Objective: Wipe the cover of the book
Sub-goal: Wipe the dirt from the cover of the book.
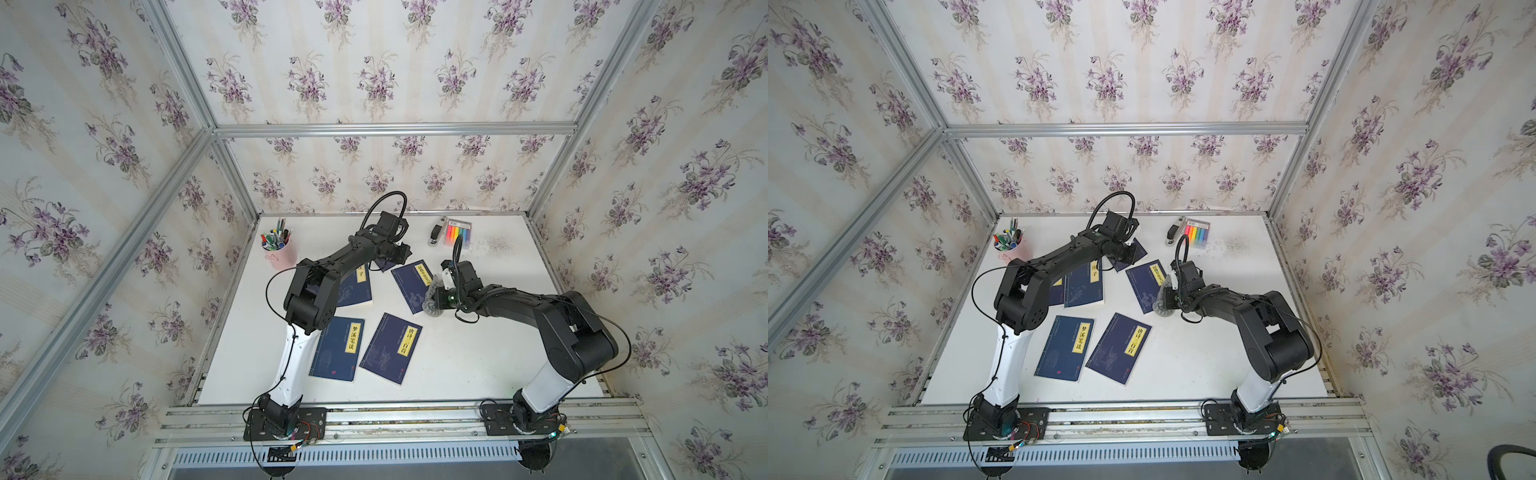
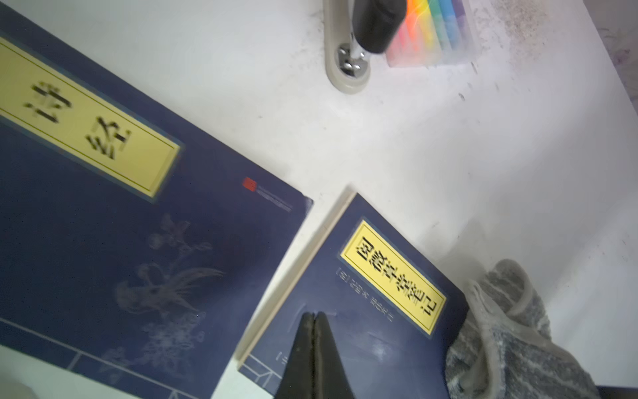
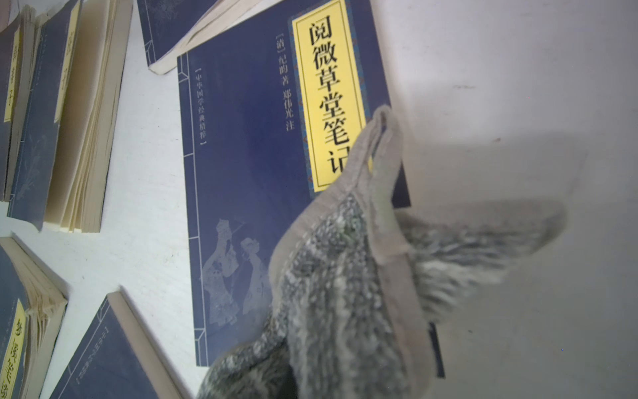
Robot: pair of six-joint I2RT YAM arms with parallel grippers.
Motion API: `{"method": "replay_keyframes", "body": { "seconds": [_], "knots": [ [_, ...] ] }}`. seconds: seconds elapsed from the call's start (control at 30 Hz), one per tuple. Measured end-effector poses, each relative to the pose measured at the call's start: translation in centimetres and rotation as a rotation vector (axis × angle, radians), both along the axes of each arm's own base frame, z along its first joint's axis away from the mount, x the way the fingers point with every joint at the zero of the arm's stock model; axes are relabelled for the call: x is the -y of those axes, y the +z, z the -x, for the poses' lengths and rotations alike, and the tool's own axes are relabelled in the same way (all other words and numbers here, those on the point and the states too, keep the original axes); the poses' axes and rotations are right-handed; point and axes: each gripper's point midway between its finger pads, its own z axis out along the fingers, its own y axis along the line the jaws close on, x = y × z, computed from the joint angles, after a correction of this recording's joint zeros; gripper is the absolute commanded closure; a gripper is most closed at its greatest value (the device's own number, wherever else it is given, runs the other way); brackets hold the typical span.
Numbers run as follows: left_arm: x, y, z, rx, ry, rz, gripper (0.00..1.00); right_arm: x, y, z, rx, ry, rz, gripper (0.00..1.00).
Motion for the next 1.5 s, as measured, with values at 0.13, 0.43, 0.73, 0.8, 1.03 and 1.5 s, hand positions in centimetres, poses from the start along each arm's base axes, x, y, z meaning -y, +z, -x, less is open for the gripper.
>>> {"method": "replay_keyframes", "body": {
  "seconds": [0.13, 0.43, 0.73, 0.8, 1.03, 1.5],
  "knots": [
    [-0.1, -1.3, -1.2, -0.031, 0.014, -0.019, 0.99, 0.4, 0.0, 0.5, -0.012, -0.001, 0.006, 1.0],
    [-0.2, -5.1, 0.1, -0.15, -0.007, -0.051, 0.95, 0.2, -0.1, 0.6, -0.014, 0.008, -0.006, 1.0],
    [-0.5, -6.1, 0.2, -0.168, -0.005, -0.063, 0.94, 0.5, 0.0, 1.1, -0.021, 0.007, -0.004, 1.0],
    [-0.3, -6.1, 0.3, -0.171, -0.01, -0.058, 0.94, 0.6, 0.0, 1.4, -0.03, 0.007, 0.0, 1.0],
    [1.4, -6.2, 1.4, -0.177, -0.088, -0.017, 0.94, 1.3, 0.2, 2.7, -0.063, 0.001, 0.012, 1.0],
    [2.6, -4.7, 7.3, -0.226, -0.199, -0.014, 0.95, 1.5, 2.1, 3.6, -0.07, 0.005, 0.008, 1.0]
  ]
}}
